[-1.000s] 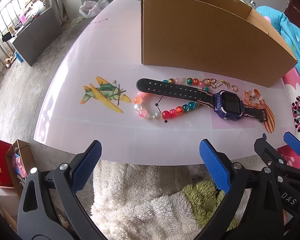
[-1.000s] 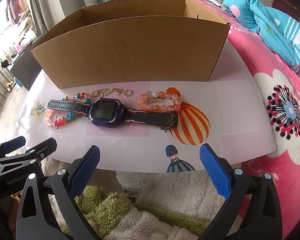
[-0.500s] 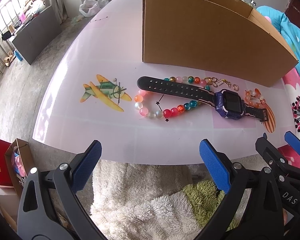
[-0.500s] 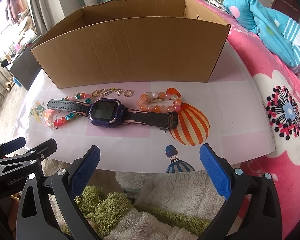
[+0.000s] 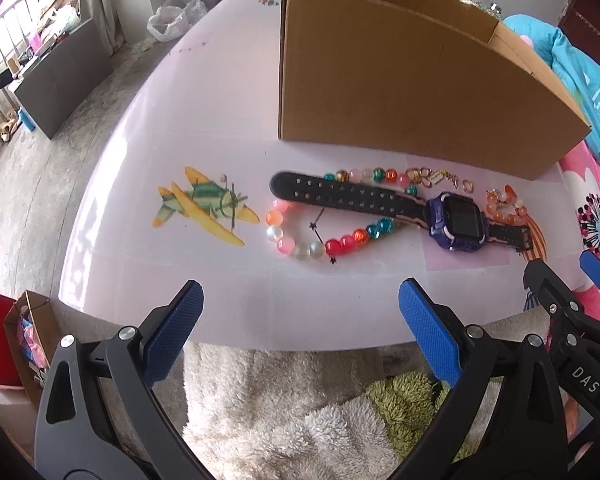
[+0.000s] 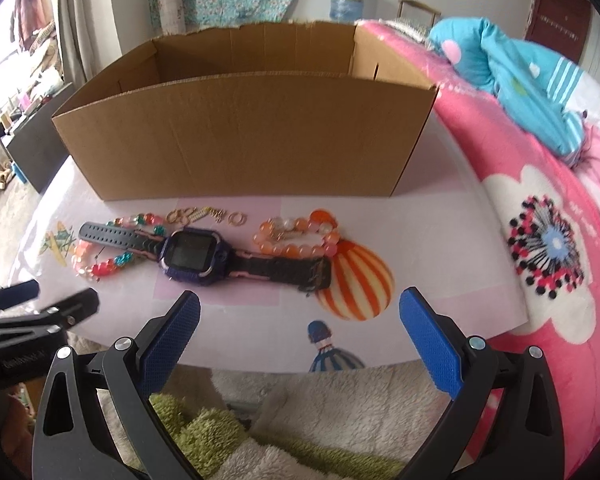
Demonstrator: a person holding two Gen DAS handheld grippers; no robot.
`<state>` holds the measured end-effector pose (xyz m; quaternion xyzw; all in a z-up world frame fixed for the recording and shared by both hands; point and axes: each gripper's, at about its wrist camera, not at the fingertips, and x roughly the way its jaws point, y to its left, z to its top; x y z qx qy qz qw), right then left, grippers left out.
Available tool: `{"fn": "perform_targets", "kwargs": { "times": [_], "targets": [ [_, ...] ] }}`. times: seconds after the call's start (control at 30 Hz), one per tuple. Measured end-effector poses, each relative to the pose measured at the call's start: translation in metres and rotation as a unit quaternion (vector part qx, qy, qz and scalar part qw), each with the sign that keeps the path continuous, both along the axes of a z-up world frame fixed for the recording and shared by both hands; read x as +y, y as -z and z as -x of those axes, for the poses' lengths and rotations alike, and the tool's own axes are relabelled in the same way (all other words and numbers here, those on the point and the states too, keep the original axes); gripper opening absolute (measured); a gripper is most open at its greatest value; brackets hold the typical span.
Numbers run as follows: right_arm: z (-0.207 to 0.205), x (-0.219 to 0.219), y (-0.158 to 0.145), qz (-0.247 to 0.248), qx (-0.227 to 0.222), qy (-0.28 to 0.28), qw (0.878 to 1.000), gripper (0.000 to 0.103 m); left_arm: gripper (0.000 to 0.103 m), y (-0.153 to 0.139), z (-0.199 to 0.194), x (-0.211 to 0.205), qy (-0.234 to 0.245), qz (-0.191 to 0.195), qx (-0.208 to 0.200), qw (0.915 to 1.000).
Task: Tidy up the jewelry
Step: 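Lower the right tool onto the black smartwatch and close on its face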
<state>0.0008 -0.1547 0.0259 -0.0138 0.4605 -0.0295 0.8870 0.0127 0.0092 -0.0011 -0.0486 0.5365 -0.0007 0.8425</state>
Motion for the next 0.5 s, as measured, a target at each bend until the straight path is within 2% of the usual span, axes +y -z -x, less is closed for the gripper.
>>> {"fn": "perform_targets", "kwargs": {
  "times": [0.13, 0.3, 0.33, 0.4, 0.5],
  "targets": [
    [0.0, 0.002, -0.002, 0.009, -0.019, -0.016, 1.0, 0.097, 0.095, -0.01, -0.002, 0.005, -0.003, 0.003, -0.031, 0.9995],
    [0.002, 0.002, -0.006, -0.016, -0.04, -0.039, 0.998, 0.097, 0.095, -0.018, -0.007, 0.009, 0.011, 0.01, -0.071, 0.9974],
    [0.004, 0.001, -0.008, -0.025, -0.054, -0.043, 0.997, 0.097, 0.095, -0.02, -0.007, 0.009, 0.018, 0.019, -0.081, 0.9964],
    [0.008, -0.001, -0.013, -0.037, -0.082, -0.052, 0.995, 0.097, 0.095, -0.024, -0.002, 0.014, 0.039, 0.068, -0.114, 0.9903],
    [0.01, 0.0, -0.016, -0.041, -0.1, -0.063, 0.992, 0.097, 0.095, -0.029, -0.003, 0.021, 0.033, 0.089, -0.127, 0.9874]
  ]
}}
